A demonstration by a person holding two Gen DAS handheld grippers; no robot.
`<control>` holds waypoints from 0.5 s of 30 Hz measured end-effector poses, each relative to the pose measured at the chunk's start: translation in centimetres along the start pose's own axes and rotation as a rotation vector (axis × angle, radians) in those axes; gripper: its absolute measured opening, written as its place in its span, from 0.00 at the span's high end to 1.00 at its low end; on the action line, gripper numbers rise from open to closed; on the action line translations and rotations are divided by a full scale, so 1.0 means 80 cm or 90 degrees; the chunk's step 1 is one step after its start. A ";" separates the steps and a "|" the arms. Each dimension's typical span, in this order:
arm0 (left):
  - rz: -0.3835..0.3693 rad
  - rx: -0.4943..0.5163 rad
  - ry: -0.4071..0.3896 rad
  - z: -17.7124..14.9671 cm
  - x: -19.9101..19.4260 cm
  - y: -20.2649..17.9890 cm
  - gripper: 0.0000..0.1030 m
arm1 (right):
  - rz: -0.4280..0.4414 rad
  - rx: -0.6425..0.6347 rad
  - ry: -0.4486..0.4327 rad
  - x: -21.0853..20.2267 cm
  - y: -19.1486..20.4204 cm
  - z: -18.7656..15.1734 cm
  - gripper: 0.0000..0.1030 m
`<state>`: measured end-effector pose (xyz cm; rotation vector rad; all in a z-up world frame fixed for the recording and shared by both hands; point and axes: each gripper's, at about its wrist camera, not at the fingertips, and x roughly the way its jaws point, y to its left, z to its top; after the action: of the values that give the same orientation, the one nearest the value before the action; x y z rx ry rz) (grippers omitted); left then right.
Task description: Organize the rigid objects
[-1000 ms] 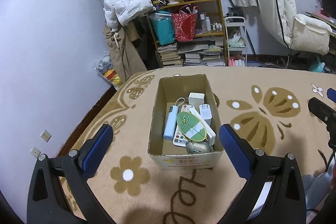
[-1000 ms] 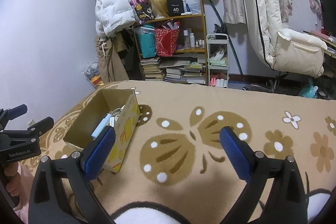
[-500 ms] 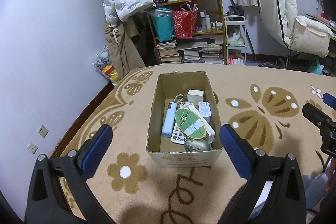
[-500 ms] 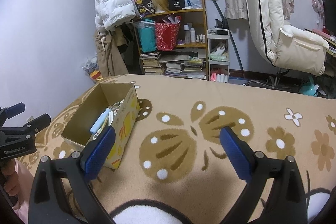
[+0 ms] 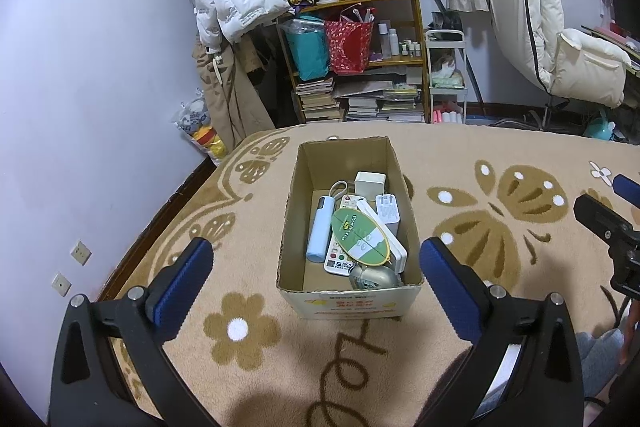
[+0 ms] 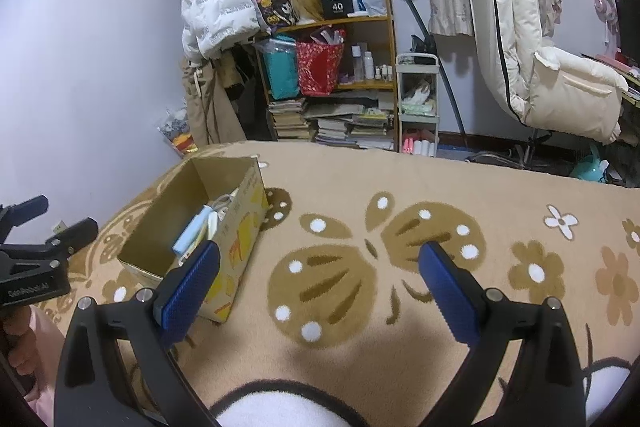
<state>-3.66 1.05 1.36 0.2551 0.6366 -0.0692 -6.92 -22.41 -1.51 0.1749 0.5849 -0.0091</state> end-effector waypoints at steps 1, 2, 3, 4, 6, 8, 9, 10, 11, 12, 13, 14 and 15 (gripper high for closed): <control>0.001 0.000 0.000 0.000 0.000 0.000 0.01 | -0.002 -0.003 -0.002 0.000 0.000 0.000 0.00; 0.003 0.001 -0.001 -0.001 0.000 0.000 0.01 | -0.002 -0.005 -0.002 -0.001 -0.001 0.000 0.00; 0.004 0.001 -0.002 0.000 0.000 0.000 0.01 | 0.000 -0.004 0.001 -0.001 0.000 0.000 0.00; 0.003 0.002 -0.002 0.000 0.000 -0.001 0.01 | 0.000 -0.005 0.002 0.000 0.000 0.000 0.00; 0.000 0.002 -0.001 0.000 0.001 0.000 0.01 | 0.000 -0.008 0.004 0.000 -0.001 0.001 0.00; -0.003 0.001 -0.001 0.000 0.001 0.000 0.01 | -0.002 -0.007 0.003 0.000 0.001 0.000 0.00; -0.004 0.001 0.000 0.000 0.002 0.000 0.01 | -0.001 -0.007 0.002 0.000 0.001 0.000 0.00; -0.001 0.001 0.000 0.000 0.001 0.000 0.01 | -0.001 -0.007 0.003 0.000 0.001 0.000 0.00; 0.000 0.002 -0.001 0.000 0.001 0.000 0.01 | 0.000 -0.006 0.003 0.000 0.000 0.001 0.00; 0.000 0.001 -0.001 0.000 0.001 0.000 0.01 | -0.002 -0.005 0.003 0.000 0.002 0.000 0.00; 0.000 0.000 -0.001 0.000 0.001 0.000 0.01 | -0.001 -0.005 0.002 0.000 0.001 0.000 0.00; -0.008 -0.001 0.000 0.000 0.001 0.000 0.01 | 0.001 -0.005 0.002 0.000 0.001 0.001 0.00; -0.014 -0.002 0.002 -0.001 0.001 0.000 0.01 | 0.000 -0.005 0.003 0.000 0.000 0.001 0.00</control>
<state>-3.59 1.09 1.26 0.2456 0.6420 -0.0883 -6.90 -22.40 -1.45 0.1666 0.5892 -0.0069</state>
